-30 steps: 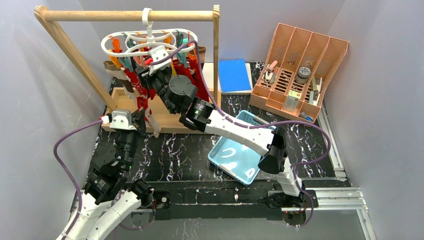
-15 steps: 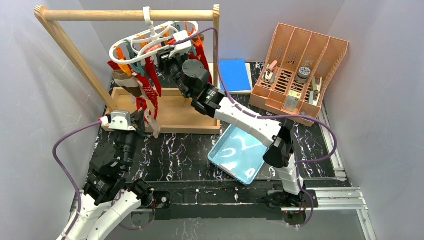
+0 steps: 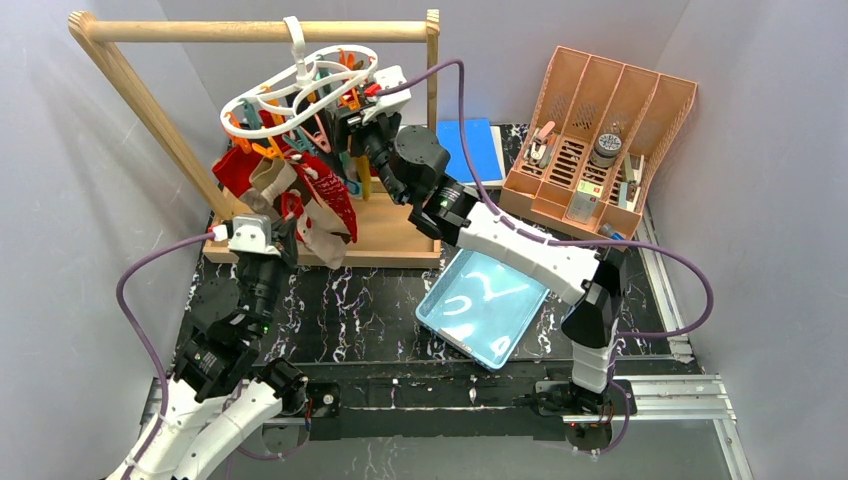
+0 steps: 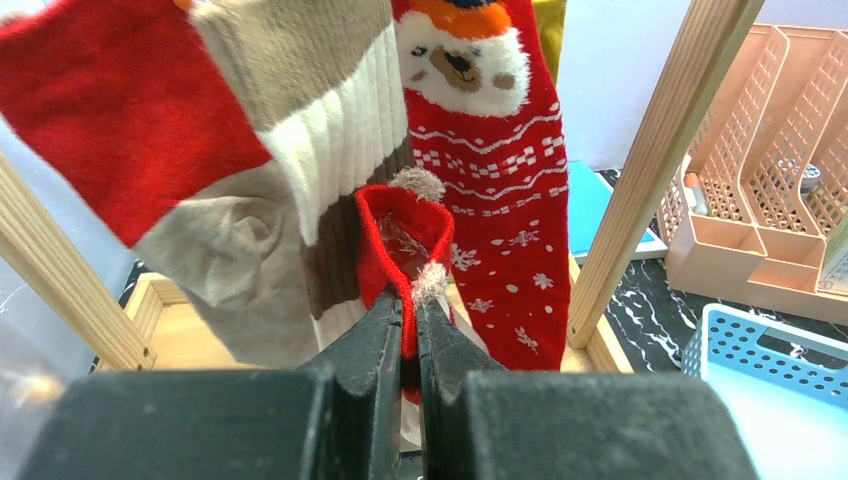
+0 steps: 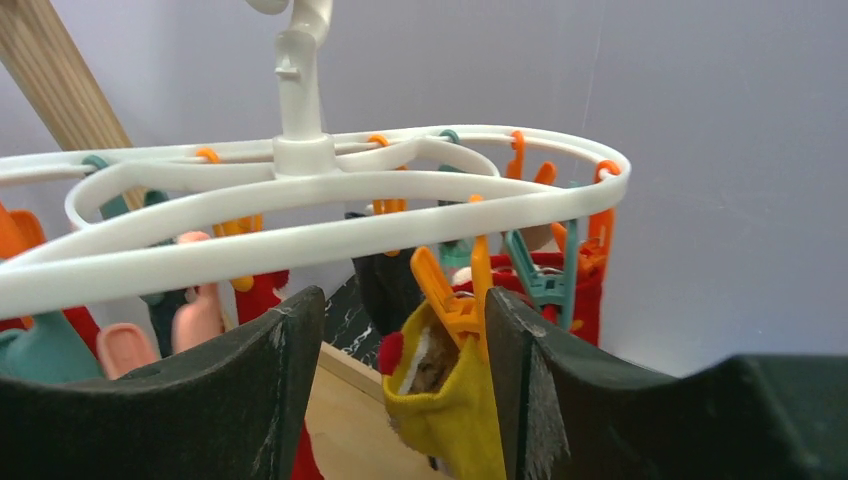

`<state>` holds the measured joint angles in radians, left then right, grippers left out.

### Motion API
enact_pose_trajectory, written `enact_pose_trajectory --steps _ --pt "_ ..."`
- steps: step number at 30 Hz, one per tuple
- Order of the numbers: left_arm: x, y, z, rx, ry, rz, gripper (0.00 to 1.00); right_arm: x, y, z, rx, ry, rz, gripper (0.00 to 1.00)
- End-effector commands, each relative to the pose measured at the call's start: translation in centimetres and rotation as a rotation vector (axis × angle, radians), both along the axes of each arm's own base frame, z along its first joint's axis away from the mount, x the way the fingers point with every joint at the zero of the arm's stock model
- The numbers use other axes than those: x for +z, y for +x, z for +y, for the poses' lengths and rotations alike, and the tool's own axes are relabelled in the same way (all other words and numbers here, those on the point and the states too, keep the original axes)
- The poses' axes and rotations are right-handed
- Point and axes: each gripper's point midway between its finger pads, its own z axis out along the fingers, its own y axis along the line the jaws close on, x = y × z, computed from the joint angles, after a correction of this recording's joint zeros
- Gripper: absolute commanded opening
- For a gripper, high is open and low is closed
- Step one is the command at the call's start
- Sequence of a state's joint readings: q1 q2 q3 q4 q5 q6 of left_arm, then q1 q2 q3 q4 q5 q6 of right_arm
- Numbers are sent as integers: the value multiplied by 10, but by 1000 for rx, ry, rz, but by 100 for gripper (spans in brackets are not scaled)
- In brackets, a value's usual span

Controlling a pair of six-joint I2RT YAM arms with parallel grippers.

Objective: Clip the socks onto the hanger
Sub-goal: Adjust the hanger on the clothesline.

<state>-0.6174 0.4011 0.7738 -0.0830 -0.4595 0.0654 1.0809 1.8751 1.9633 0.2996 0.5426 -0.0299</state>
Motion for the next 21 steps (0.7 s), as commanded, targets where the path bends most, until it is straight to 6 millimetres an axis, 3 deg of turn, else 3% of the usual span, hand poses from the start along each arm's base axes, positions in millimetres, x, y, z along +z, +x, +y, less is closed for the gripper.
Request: enact_pose_trajectory --steps 1,13,21 --pt "6 3 -6 -16 -27 -21 0 36 -14 -23 9 79 -62 69" --pt "4 7 -12 -35 -13 -15 0 32 -38 -25 71 65 -126 78" --pt "4 9 -13 -36 -13 -17 0 32 -44 -22 75 44 -165 79"
